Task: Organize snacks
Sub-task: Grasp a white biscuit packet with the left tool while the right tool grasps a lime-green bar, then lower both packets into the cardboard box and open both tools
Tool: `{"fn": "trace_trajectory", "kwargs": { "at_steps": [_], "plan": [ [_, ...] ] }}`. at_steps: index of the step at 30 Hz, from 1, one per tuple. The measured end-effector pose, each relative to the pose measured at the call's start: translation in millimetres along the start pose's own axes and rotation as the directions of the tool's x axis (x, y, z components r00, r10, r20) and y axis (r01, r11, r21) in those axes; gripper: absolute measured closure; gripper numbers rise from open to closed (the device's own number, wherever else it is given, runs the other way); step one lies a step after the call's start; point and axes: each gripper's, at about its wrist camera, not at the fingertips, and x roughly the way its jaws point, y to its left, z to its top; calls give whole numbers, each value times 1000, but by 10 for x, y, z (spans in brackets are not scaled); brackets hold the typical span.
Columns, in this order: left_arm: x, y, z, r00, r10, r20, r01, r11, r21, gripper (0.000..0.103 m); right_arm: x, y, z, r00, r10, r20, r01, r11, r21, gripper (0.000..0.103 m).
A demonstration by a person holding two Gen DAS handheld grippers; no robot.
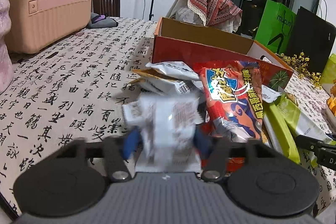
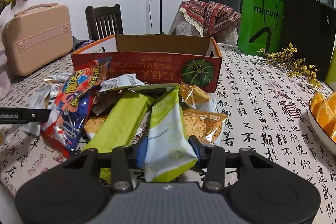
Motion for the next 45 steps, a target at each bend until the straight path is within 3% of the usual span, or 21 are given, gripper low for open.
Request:
{"fn": "trace_trajectory", "kwargs": {
  "at_steps": [5, 8, 27, 35, 45],
  "plan": [
    [-85, -26, 6, 999, 4, 36, -5, 1000, 18, 54, -128, -35, -8, 999, 14, 38, -15, 1000, 26, 65],
    [-158, -43, 23, 998, 0, 58, -1, 1000, 22, 54, -213, -89, 5, 998, 22, 63, -26, 998, 55, 85],
    [-489, -152, 237, 984, -39, 174, 29, 998, 57, 54, -565, -182, 134, 981, 37, 189, -56, 994, 98, 85],
    [-362, -275, 587, 976, -72, 208, 59, 996, 69, 54, -501, -206, 460, 968, 44, 247, -72, 992, 106, 85],
    [33, -527, 1154, 970, -108, 217, 94, 993, 70, 54, -118, -209, 1062, 958, 28, 287, -67, 990, 127, 85]
  ]
}}
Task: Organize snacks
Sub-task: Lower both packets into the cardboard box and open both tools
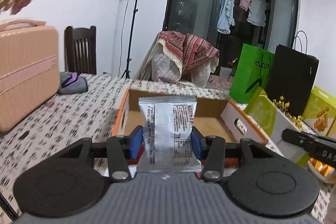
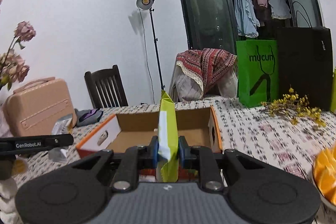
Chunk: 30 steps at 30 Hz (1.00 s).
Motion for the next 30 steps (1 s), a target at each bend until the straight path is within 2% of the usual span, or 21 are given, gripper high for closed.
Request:
{"fn": "trace_trajectory", "kwargs": {
  "at_steps": [7, 12, 18, 25, 27, 29, 30],
  "plan": [
    [479, -81, 252, 1000, 3, -24, -4, 999, -38, 54, 520, -16, 290, 1000, -22, -2, 22, 1000, 19, 85],
    [864, -105, 346, 998, 30, -51, -32, 998, -50, 54, 914, -90, 390, 999, -34, -25, 35, 998, 49, 85],
    [1243, -40, 262, 995, 75, -67, -79, 996, -51, 54, 1356, -234, 242, 996, -68, -57, 71, 996, 53, 85],
    [1446, 3, 148, 992, 41, -116, -46, 998, -40, 54, 1547, -319, 63, 994, -33, -106, 40, 997, 59, 84],
    [1462, 7, 118, 991, 54, -120, -58, 998, -33, 49, 1555, -295, 50, 994, -34, -108, 39, 998, 47, 84],
    [1449, 28, 95, 991, 64, -119, -69, 997, -38, 22, 1562, -286, 29, 992, -37, -122, 42, 998, 41, 82],
    [1437, 39, 95, 991, 64, -113, -69, 997, -44, 16, 1562, -291, 17, 991, -38, -126, 44, 998, 43, 79]
  ]
}}
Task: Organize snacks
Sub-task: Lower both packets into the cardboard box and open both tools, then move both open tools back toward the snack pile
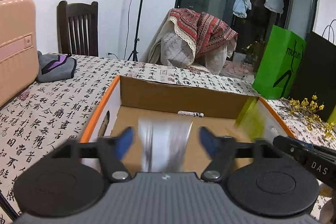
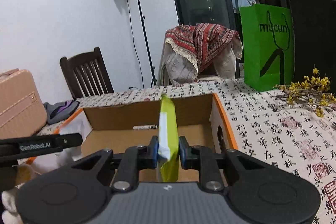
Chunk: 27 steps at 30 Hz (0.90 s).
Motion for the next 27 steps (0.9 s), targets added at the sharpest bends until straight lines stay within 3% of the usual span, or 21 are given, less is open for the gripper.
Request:
{"fn": "trace_trajectory", "kwargs": {
  "at_steps": [2, 3, 4, 17, 27],
  "plan": [
    [-48, 30, -5, 1000, 0, 25, 0, 1000, -13, 0, -9, -8, -8, 1000, -5, -12, 5, 1000, 1, 44],
    [-71, 37, 1, 999, -5, 40, 6, 1000, -20, 0, -24, -13, -8, 1000, -6, -8, 6, 1000, 2, 12],
    [-92, 40, 6, 999, -10, 46, 11, 1000, -25, 0, -39, -15, -11, 1000, -6, -1, 6, 1000, 3, 0],
    [-341, -6, 60, 995, -36, 92, 38, 999, -19, 0, -130, -16, 27, 1000, -3, 29, 3, 1000, 5, 0],
    [-669, -80, 134, 990, -43, 136, 43, 999, 3, 0, -468, 96, 72, 997, 0, 71, 2, 1000, -22, 0]
  ]
}}
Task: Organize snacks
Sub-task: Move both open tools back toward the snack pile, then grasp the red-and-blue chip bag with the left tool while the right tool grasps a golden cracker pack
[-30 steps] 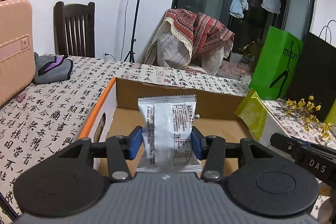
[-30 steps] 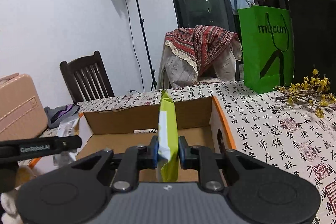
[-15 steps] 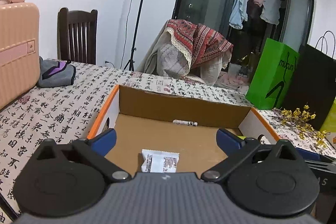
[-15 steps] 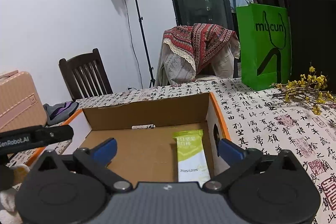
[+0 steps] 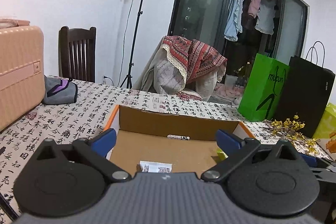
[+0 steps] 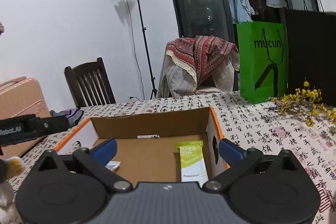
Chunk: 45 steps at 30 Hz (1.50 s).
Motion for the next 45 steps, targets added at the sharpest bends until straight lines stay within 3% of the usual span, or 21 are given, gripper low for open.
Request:
{"fn": "trace_trajectory", "kwargs": {
  "at_steps": [10, 20, 35, 45],
  "plan": [
    [-407, 128, -87, 1000, -3, -6, 3, 1000, -2, 0, -489, 121, -128, 1000, 21, 5, -20, 997, -79, 0],
    [-806, 285, -429, 999, -19, -38, 20, 1000, 14, 0, -922, 128, -493, 999, 30, -46, -34, 995, -94, 0],
    [-1241, 440, -945, 999, -47, -27, 49, 997, 66, 0, -1412, -114, -1045, 994, 16, -107, -21, 999, -43, 0],
    [-1289, 520, -1164, 998, -24, -62, 28, 998, 53, 0, -1459, -250, -1158, 992, -13, -128, 12, 1000, -11, 0]
  ]
}}
